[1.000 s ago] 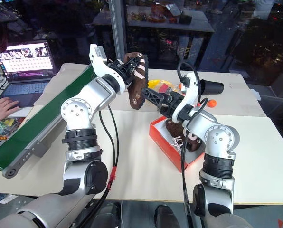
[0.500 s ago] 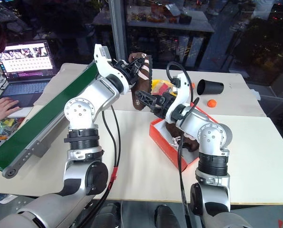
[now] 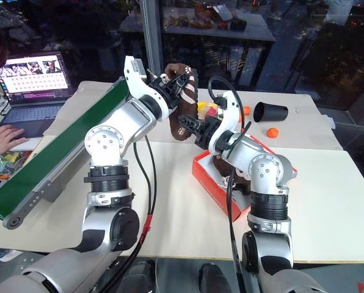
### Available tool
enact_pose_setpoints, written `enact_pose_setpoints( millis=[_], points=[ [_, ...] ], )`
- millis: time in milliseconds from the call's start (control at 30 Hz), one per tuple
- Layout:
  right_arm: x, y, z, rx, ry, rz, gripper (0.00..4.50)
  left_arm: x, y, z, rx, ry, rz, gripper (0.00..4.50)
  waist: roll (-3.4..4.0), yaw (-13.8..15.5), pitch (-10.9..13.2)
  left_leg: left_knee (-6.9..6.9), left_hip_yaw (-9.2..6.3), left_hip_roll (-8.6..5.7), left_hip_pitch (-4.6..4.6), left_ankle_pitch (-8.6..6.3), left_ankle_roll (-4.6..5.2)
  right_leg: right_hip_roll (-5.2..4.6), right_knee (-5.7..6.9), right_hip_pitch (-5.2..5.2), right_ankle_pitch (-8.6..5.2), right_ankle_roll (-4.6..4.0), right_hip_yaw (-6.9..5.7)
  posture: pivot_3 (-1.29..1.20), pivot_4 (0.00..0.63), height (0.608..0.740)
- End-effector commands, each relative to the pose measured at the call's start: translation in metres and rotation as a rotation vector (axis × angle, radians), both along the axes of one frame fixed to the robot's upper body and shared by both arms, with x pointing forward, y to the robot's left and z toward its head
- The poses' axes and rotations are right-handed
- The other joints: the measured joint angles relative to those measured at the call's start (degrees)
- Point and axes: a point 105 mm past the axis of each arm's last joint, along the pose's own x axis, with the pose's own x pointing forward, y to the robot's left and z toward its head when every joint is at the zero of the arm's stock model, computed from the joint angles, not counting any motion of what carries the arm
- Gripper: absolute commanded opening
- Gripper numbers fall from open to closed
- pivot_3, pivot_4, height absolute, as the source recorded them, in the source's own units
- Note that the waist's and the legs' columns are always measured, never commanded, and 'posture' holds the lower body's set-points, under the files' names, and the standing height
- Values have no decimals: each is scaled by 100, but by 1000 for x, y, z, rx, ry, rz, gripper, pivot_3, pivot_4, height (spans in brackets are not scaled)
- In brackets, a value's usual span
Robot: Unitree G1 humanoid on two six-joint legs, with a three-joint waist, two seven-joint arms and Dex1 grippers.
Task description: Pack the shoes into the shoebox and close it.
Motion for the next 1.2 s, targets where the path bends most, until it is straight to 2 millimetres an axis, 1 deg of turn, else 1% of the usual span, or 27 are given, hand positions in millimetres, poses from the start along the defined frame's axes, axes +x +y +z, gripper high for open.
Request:
enact_pose_setpoints(
  millis=[33, 67, 133, 167, 233, 267, 333, 433, 467, 500, 600, 633, 667, 733, 867, 967, 1033, 1133, 1200],
  points=[
    [3, -7, 21, 15, -88, -43, 459, -10, -10, 11, -37, -36, -43, 0, 0, -1, 0, 0, 0, 0, 0, 0, 0, 0, 0, 0, 0, 0, 0, 0, 150, 736],
    [4, -8, 20, 11, -91, -49, 452, -9, -7, 11, -39, -37, -39, 0, 0, -1, 0, 0, 0, 0, 0, 0, 0, 0, 0, 0, 0, 0, 0, 0, 150, 736],
    [7, -12, 19, -7, -97, -75, 441, -7, 1, 12, -55, -40, -20, 837, 0, 0, 0, 0, 0, 0, 0, 0, 0, 0, 0, 0, 0, 0, 0, 0, 150, 736],
    [8, -14, 18, -11, -102, -87, 440, -7, 6, 13, -63, -45, -12, 1010, 0, 0, 0, 0, 0, 0, 0, 0, 0, 0, 0, 0, 0, 0, 0, 0, 150, 736],
    [11, -19, 19, -13, -111, -115, 420, -4, 15, 17, -63, -59, 24, 1834, 0, 1, 0, 1, 0, 0, 0, 0, 0, 0, 0, 0, 0, 0, 0, 0, 150, 736],
    [13, -21, 19, -16, -117, -128, 414, -3, 19, 18, -61, -66, 41, 2110, 0, 0, 0, 0, 0, 0, 0, 0, 0, 0, 0, 0, 0, 0, 0, 0, 150, 736],
    [17, -29, 21, -30, -131, -174, 413, -2, 30, 24, -81, -85, 67, 2892, 1, -2, 1, 0, 0, -1, 0, 0, 0, 0, 0, 0, 0, 0, 0, 0, 150, 736],
    [26, -50, 25, -63, -149, -262, 411, -1, 52, 34, -91, -131, 140, 3939, 2, -8, 2, -2, 0, 0, 0, 0, 0, 0, -1, 0, 0, 0, 0, 0, 150, 736],
    [28, -58, 26, -82, -154, -285, 410, 0, 62, 36, -84, -142, 176, 4400, 6, -10, 4, -2, 0, 0, 0, 0, 0, 0, -1, -1, 0, 0, 0, 0, 150, 736],
    [28, -66, 26, -125, -159, -295, 409, 2, 74, 37, -69, -152, 222, 4500, 10, -8, 7, -3, 0, -1, 0, 0, 0, 0, -1, -1, 0, 0, 0, 0, 150, 736],
    [23, -89, 20, -319, -159, -283, 407, 6, 114, 38, -26, -176, 362, 4500, 18, 4, 11, -5, 1, -1, 0, 0, 0, 0, -5, -1, 0, 0, 0, 0, 150, 736],
    [20, -95, 18, -363, -149, -267, 407, 7, 124, 38, -7, -183, 392, 4500, 19, 6, 12, -10, 1, -1, 0, 0, 0, -1, -9, -1, 0, 0, 0, 0, 150, 736],
    [14, -102, 15, -414, -131, -233, 407, 7, 134, 31, 54, -183, 426, 4500, 19, 5, 12, -15, 1, -1, 0, 0, -1, -1, -16, -1, 0, 0, 0, 0, 150, 736],
    [6, -111, 10, -468, -99, -181, 407, 8, 145, 22, 128, -175, 456, 4500, 21, 5, 11, -23, 2, 0, 0, 0, -1, 0, -31, 0, 1, -1, -1, 0, 150, 736],
    [-15, -132, -9, -550, 5, -84, 407, 5, 154, 3, 159, -139, 464, 4500, 20, 38, 12, -28, 3, -1, -3, -3, 0, -4, -54, 9, 0, 2, -1, 0, 150, 736],
    [-35, -128, -22, -567, 62, 53, 407, 3, 150, -6, 173, -116, 451, 4500, 20, 50, 12, -21, 3, -2, -9, -4, -1, -5, -55, 8, 2, 6, -2, 0, 150, 736],
    [-48, -125, -36, -593, 108, 135, 407, 2, 145, -14, 211, -104, 429, 4500, 20, 48, 12, -17, 2, -2, -9, -3, -1, -5, -53, 8, 3, 6, -1, 0, 150, 736],
    [-57, -128, -53, -632, 157, 192, 407, -1, 141, -21, 276, -108, 401, 4500, 20, 29, 12, -10, 1, -2, -5, -3, -1, -4, -49, 10, 5, 8, 0, 0, 150, 736],
    [-59, -130, -61, -633, 181, 206, 407, -4, 142, -26, 338, -115, 386, 4500, 20, 8, 12, -4, 1, -2, -3, -3, -1, -3, -48, 13, 10, 12, 1, 0, 150, 736]
  ],
)
